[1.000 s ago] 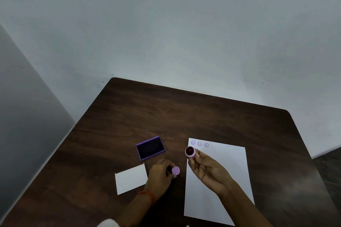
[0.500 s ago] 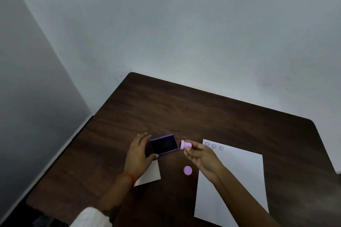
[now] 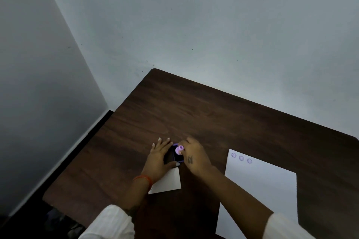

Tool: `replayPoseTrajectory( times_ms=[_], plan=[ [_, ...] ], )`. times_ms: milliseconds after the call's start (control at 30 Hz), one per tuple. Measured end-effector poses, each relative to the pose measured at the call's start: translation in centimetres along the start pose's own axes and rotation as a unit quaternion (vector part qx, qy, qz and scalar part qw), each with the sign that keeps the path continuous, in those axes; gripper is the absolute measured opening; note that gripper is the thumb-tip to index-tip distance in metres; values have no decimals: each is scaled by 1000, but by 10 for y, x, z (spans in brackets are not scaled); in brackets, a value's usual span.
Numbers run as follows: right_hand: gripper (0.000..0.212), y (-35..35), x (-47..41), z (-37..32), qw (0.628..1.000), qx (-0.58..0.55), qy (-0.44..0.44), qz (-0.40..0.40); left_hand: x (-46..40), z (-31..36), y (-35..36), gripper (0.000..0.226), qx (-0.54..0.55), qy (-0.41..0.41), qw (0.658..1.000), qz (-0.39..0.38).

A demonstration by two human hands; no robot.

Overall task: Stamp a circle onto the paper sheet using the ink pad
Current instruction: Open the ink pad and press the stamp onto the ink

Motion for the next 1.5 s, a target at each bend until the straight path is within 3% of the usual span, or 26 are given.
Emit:
replayPoseTrajectory(
  times_ms=[267,433,633,833,1000,1167,1267,1367,1500],
  plan=[
    [43,22,-5,-7,984,156,-62,-52,-1,-5,2,71,8,16,1000,19],
    [43,22,-4,-5,991,132,-11,-21,-2,-3,1,72,-7,20,1000,20],
    [43,23,-9,-8,978,175,-82,-80,-4,-4,3,74,-14,17,1000,11],
    [42,20,-2,-4,995,93,13,-11,-4,-5,4,73,-15,16,1000,8],
    [20,1,-9,-7,997,69,-5,-19,-4,-4,3,74,-4,15,1000,4],
    [29,10,-9,-10,993,115,-14,-2,-5,-7,4,73,-2,18,1000,9],
    [33,13,-12,-13,986,150,-56,-36,-5,-8,4,76,-2,20,1000,14],
    [24,13,-18,-16,977,174,-96,-78,-6,-8,5,78,-6,19,1000,10],
    [31,15,-17,-17,983,161,-63,-69,-6,-8,6,77,-8,22,1000,10]
  ],
)
Point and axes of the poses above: each hand's wrist, its own x-axis away from the middle knuckle, its own y-axis out of the palm, z = x × y, the point moved 10 cm from there along -x, towards the middle knuckle, and after that the axes turned 6 degrees about -z, right-handed, at the moved point
